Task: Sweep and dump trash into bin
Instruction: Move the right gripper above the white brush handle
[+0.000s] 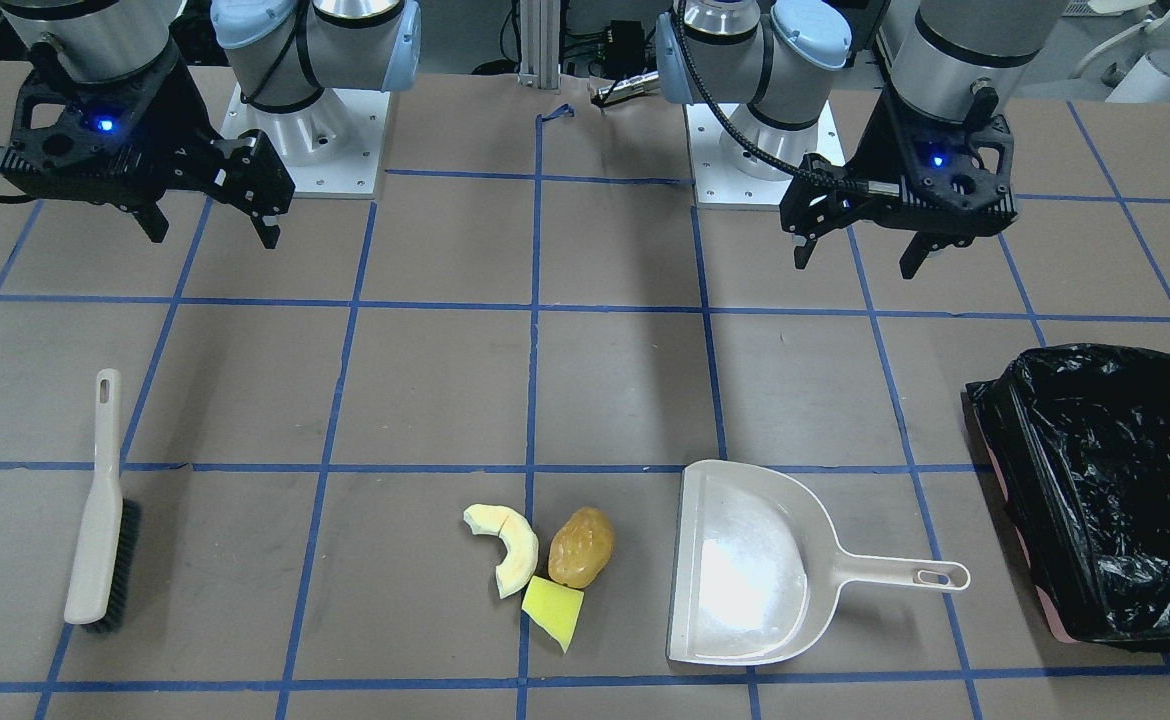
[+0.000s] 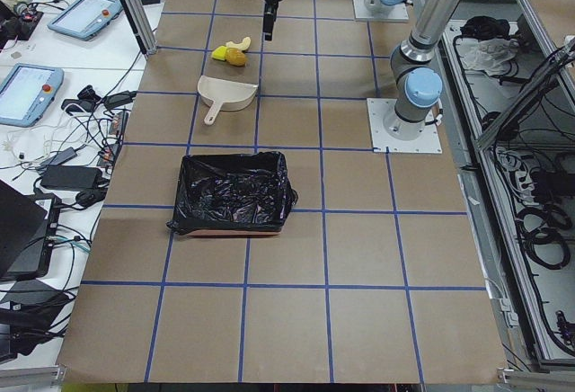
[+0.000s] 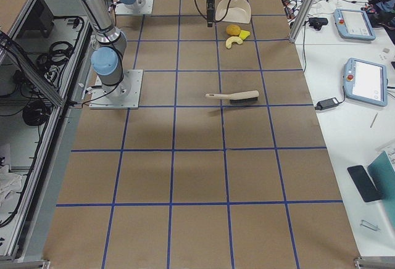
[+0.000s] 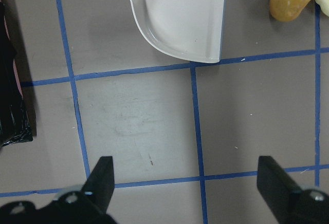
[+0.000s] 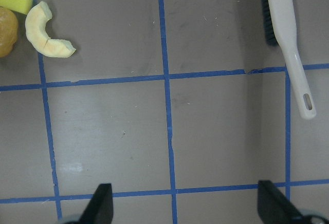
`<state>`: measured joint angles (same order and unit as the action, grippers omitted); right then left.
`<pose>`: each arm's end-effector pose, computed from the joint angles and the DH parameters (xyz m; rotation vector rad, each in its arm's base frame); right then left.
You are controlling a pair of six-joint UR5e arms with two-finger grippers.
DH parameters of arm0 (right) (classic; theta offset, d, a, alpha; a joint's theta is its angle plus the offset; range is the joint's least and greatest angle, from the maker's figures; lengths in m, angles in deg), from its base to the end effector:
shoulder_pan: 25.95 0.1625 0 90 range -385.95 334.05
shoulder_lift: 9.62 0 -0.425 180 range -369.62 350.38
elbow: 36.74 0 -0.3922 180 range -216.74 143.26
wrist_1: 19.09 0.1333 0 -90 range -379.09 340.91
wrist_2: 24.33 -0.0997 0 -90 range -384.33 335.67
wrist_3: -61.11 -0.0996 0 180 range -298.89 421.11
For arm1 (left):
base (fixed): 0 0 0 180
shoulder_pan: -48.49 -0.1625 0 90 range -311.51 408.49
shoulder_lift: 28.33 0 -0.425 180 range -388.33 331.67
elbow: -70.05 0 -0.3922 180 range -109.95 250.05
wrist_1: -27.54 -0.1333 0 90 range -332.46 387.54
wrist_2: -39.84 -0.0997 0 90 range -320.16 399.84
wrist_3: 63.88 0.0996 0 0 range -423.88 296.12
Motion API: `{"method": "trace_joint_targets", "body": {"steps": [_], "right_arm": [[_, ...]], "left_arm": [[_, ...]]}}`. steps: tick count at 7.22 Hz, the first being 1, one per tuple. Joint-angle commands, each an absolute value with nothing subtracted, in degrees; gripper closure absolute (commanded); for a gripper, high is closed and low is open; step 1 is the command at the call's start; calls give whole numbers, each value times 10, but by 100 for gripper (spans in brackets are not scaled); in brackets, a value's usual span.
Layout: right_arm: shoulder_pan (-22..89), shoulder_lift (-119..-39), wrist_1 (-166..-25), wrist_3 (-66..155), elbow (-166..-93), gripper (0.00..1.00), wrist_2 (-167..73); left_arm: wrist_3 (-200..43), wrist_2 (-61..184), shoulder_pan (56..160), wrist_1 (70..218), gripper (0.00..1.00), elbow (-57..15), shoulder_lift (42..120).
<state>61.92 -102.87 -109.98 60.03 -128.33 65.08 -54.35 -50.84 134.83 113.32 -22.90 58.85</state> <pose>0.1167 -0.4766 0.5031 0.0873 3.1297 -0.0698 -0.1013 -0.4853 0.4939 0.1591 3.1157 -0.1085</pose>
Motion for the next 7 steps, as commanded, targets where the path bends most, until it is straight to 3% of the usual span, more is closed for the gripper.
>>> {"method": "trace_joint_targets", "body": {"steps": [1, 7], "right_arm": [[619, -1028, -1099, 600, -1283, 0, 654], [611, -1023, -1102, 603, -1283, 0, 658]], "left_arm": [[-543, -509, 1351, 1133, 0, -230, 590], [-518, -510, 1345, 1131, 0, -229, 594]]}}
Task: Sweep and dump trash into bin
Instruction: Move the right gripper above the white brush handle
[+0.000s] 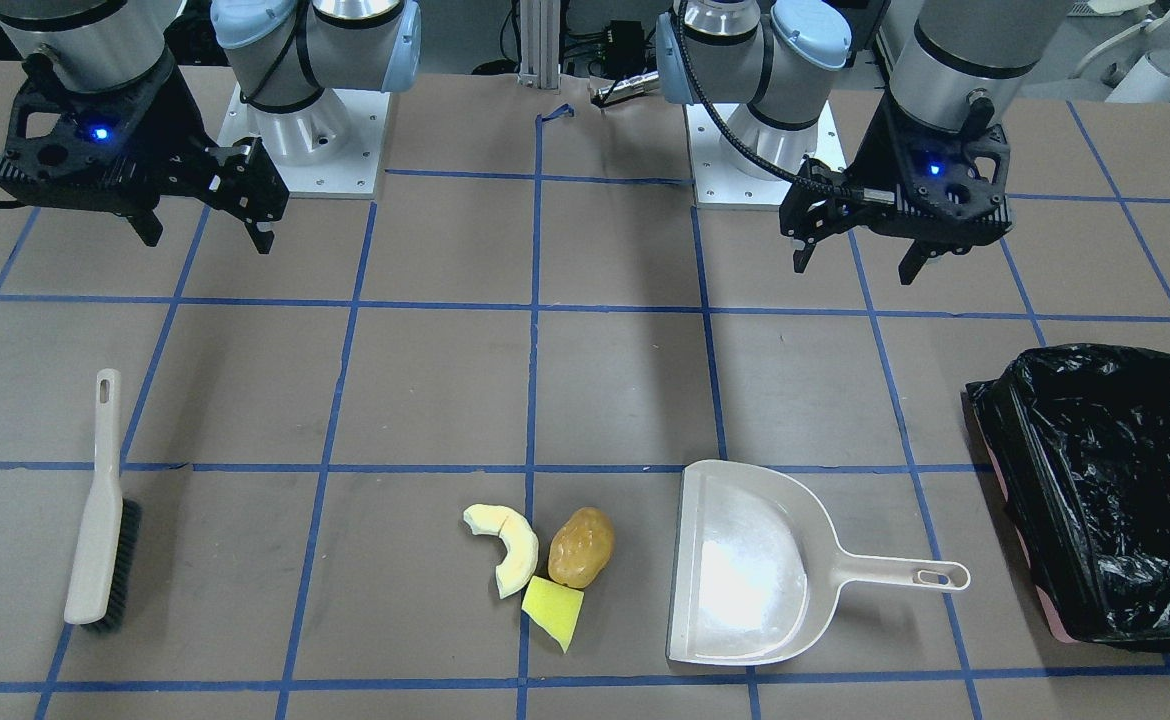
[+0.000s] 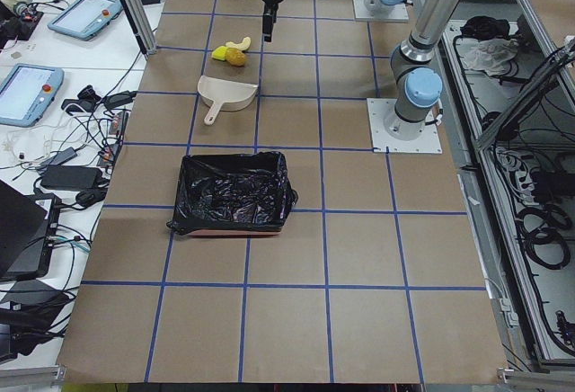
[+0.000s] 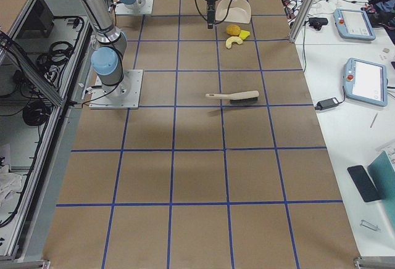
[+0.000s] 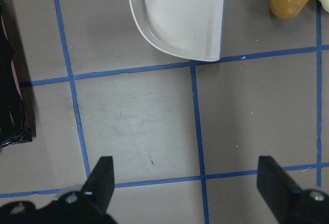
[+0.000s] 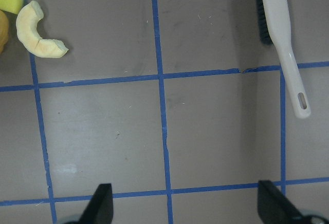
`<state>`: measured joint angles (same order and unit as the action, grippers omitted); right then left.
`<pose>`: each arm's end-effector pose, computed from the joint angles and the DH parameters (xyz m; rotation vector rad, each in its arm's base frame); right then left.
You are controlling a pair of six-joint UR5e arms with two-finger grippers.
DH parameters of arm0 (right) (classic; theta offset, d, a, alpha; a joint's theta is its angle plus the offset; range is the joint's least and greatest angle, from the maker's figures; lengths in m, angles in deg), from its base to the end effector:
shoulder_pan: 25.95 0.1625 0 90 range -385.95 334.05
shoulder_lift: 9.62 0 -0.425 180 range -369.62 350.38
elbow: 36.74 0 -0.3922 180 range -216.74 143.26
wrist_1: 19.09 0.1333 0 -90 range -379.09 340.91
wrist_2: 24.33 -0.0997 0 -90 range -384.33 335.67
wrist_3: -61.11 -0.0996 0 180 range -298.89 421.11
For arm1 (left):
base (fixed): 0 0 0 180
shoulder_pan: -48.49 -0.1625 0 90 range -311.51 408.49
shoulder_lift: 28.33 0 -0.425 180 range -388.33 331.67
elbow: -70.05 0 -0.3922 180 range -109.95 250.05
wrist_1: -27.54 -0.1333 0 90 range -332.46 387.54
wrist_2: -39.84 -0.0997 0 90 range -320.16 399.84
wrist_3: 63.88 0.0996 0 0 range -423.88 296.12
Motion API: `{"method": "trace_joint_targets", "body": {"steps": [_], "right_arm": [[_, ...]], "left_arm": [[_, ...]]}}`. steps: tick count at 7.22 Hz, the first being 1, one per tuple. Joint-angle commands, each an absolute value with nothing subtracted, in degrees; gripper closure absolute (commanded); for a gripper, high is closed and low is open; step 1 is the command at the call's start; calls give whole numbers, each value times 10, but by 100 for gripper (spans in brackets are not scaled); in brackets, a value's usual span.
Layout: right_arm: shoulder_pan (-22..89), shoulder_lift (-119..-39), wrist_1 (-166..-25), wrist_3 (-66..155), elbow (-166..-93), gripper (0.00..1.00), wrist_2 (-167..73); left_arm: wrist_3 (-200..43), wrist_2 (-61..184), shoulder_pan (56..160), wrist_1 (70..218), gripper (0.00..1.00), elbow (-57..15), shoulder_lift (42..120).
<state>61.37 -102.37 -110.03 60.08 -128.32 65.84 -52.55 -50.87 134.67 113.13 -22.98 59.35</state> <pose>0.1106 -0.4807 0.4992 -0.1016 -3.1359 0.0577 -0.0997 -0.4886 0.4893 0.2037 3.1126 -0.0973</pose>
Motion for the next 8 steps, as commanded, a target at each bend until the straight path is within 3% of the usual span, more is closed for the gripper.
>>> {"method": "trace_joint_targets", "body": {"steps": [1, 8], "right_arm": [[605, -1022, -1103, 615, -1284, 0, 655], [434, -1014, -1108, 925, -1324, 0, 657]], "left_arm": [[-497, -510, 1345, 1131, 0, -229, 593], [-492, -507, 1345, 1131, 0, -230, 596]]}}
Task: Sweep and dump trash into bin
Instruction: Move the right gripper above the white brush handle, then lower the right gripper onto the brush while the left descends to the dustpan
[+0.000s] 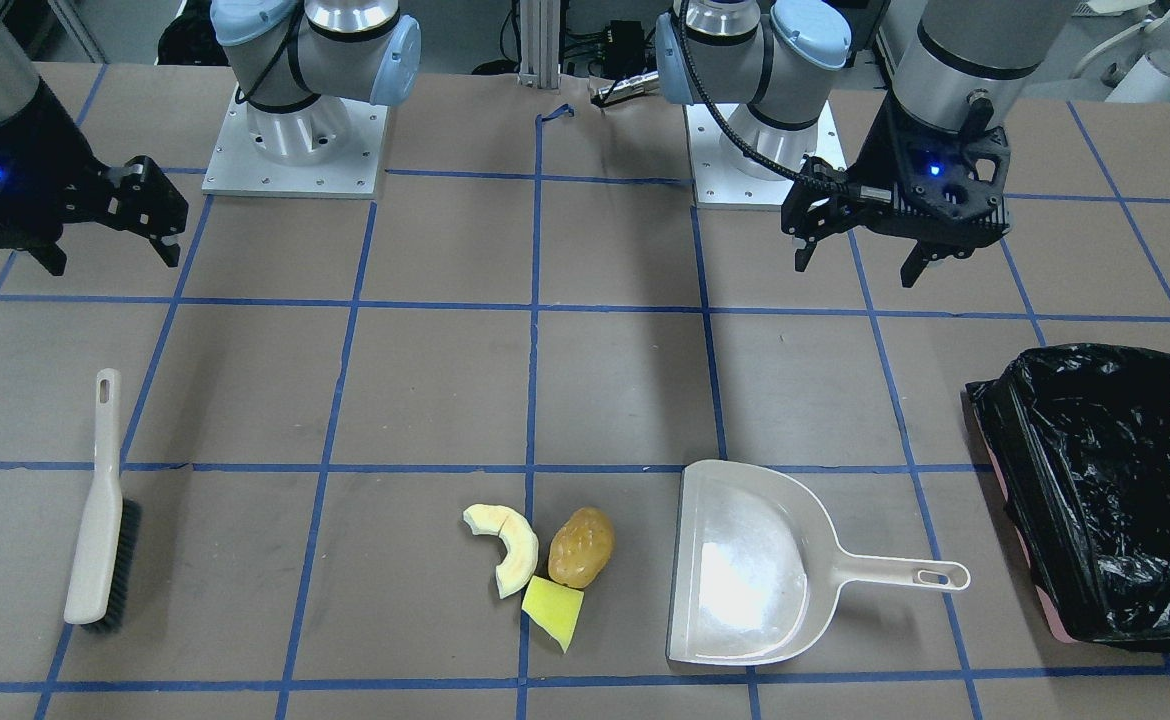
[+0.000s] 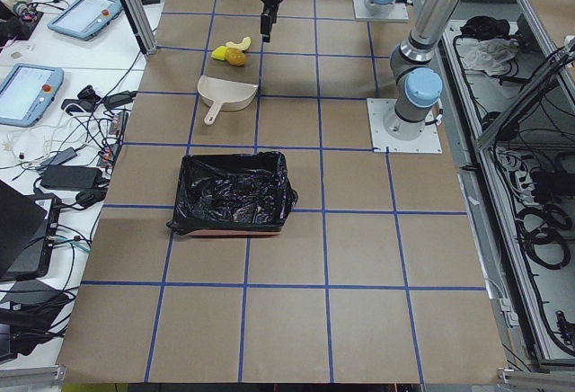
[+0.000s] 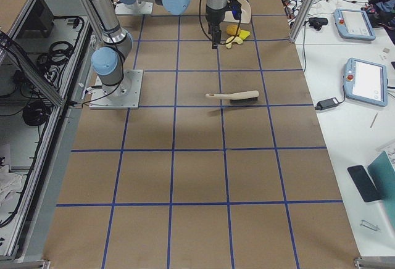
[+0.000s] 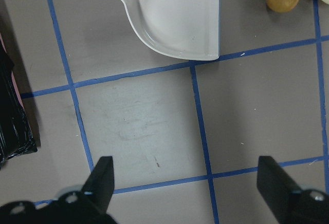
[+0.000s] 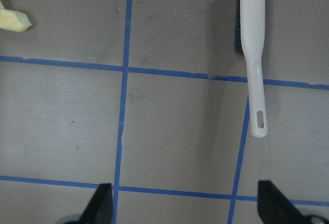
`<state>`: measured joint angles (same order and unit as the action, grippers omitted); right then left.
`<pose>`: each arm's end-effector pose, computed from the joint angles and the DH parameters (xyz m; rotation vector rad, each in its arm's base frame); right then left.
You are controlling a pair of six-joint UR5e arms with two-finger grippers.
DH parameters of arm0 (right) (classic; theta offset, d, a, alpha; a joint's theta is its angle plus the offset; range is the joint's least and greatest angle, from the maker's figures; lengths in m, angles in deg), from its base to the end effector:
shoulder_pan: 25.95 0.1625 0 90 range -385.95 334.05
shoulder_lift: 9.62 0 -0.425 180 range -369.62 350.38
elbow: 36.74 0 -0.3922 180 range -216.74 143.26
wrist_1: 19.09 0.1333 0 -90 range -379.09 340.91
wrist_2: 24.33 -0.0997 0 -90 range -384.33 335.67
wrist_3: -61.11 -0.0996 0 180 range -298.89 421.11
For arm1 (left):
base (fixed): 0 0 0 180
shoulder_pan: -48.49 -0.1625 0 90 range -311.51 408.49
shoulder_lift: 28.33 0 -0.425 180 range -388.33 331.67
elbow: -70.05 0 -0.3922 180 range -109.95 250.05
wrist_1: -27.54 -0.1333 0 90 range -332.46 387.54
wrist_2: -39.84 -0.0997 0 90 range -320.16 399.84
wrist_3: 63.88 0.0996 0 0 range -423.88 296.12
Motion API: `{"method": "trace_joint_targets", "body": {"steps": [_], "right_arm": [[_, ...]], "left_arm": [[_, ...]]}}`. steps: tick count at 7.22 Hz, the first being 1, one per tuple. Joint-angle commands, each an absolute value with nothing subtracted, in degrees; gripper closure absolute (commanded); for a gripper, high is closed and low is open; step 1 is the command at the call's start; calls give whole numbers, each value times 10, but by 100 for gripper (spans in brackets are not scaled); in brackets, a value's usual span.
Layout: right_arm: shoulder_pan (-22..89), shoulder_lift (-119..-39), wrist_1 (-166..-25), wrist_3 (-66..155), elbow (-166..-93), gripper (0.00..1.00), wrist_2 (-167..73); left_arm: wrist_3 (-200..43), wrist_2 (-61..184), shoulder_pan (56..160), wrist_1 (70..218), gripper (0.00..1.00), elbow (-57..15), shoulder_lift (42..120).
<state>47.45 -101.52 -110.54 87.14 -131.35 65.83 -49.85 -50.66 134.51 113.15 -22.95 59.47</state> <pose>-0.0083 -0.4934 0.4670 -0.2578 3.1254 0.0337 -0.0987 -0.4896 0.4886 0.2730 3.1098 -0.0945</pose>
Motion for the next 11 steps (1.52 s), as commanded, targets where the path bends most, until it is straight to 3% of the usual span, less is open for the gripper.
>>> {"method": "trace_joint_targets", "body": {"steps": [1, 4, 8, 9, 11], "right_arm": [[411, -1001, -1121, 952, -1338, 0, 655], [402, -956, -1225, 985, -1397, 0, 670], [400, -883, -1282, 1030, -1404, 0, 699], [400, -862, -1284, 1029, -1404, 8, 695], [400, -816, -1304, 1001, -1405, 9, 695]], "left_arm": [[-450, -509, 1343, 1129, 0, -229, 605], [-176, -498, 1274, 1049, 0, -232, 680], [230, -516, 1267, 908, 0, -214, 816], [309, -523, 1267, 916, 0, -192, 845], [373, -541, 1267, 913, 0, -169, 893]]}}
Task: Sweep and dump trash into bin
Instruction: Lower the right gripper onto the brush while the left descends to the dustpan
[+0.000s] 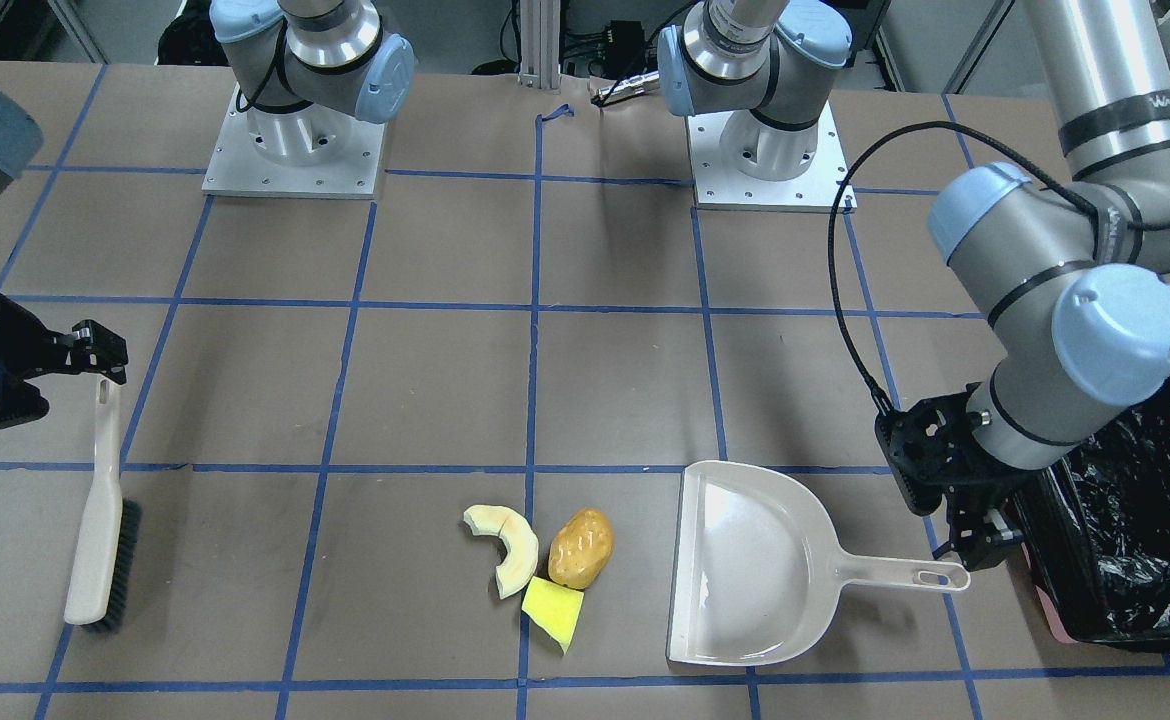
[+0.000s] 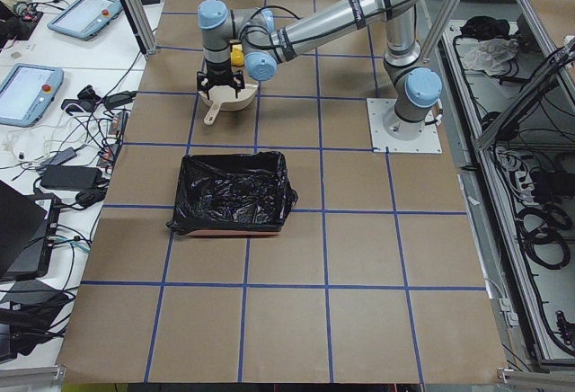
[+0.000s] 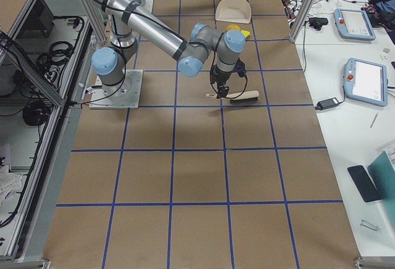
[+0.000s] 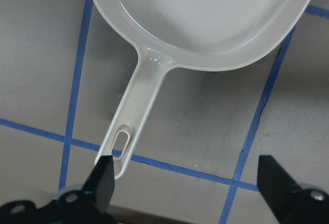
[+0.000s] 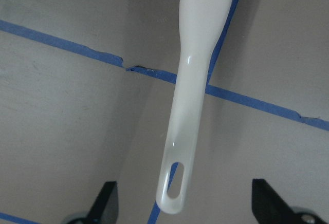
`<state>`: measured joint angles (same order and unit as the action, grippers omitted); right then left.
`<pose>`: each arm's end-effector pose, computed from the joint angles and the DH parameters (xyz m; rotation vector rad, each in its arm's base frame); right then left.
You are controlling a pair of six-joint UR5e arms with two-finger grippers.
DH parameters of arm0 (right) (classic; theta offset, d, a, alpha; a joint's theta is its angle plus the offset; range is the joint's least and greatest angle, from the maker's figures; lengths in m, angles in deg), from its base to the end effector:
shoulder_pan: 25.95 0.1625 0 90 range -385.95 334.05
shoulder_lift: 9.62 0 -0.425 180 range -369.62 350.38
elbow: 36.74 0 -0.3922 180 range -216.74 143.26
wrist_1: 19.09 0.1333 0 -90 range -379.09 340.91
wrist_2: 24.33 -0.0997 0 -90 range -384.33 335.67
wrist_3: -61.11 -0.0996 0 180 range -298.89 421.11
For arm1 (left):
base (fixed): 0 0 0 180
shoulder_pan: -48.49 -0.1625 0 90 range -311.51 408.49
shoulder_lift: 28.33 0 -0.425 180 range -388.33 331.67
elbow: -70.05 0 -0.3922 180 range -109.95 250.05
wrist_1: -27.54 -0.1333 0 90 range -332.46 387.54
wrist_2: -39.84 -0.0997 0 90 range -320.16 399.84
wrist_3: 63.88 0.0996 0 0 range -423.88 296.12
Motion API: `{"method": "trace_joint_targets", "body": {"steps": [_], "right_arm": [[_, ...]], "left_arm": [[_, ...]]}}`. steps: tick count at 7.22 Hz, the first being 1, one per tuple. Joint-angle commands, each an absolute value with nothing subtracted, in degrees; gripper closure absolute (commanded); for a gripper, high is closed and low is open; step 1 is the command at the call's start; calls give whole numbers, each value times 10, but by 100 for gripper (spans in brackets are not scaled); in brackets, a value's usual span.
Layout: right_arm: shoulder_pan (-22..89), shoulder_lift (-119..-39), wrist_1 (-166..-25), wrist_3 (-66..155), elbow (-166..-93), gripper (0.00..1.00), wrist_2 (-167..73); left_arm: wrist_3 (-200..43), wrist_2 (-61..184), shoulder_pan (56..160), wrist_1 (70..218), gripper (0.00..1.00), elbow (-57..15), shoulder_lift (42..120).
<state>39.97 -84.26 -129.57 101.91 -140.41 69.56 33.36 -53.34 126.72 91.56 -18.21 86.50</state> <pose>-0.1045 -0.5440 0.2689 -0.4598 3.0743 0.2527 0.0062 -0.6564 0.3001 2.0805 2.2551 0.0244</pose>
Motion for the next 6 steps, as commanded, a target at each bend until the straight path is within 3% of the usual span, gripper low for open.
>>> {"method": "trace_joint_targets", "body": {"steps": [1, 3, 6], "right_arm": [[401, -807, -1304, 987, -1405, 9, 695], [401, -800, -1299, 957, -1406, 10, 697], [401, -799, -1301, 956, -1409, 26, 699]], "left_arm": [[375, -543, 1267, 907, 0, -167, 906], [377, -542, 1267, 878, 2, -160, 923], [375, -540, 1263, 876, 11, -150, 940]]}}
